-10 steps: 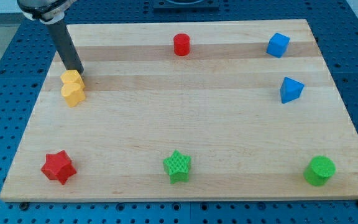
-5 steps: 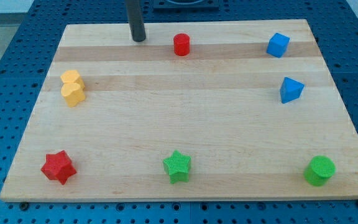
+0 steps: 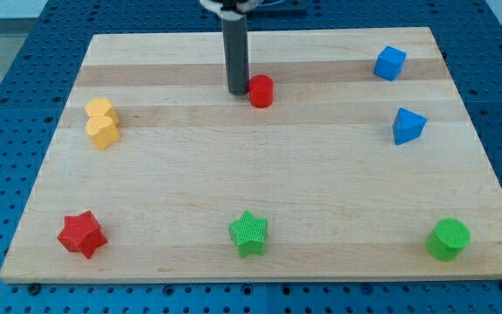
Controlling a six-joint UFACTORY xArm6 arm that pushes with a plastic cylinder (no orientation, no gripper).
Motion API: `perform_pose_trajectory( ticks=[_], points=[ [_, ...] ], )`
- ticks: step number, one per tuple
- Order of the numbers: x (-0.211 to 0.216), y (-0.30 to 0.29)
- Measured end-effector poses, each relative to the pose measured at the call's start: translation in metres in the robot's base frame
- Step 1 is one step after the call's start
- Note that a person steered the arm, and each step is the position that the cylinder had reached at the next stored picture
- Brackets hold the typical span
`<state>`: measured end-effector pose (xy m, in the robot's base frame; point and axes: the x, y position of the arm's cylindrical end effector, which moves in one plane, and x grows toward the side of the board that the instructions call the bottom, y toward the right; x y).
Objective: Push the red circle towards the bottom left
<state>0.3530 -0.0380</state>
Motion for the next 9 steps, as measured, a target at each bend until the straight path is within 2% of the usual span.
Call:
perform_pose_trajectory(
  ticks=[1, 2, 3, 4, 7, 8, 9],
  points=[
    [-0.018, 0.003],
    [-0.086, 0.016],
    [-0.08, 0.061],
    [-0.027, 0.071],
    [-0.015, 0.024],
    [0.009, -0.008],
    [0.057, -0.042]
  ],
)
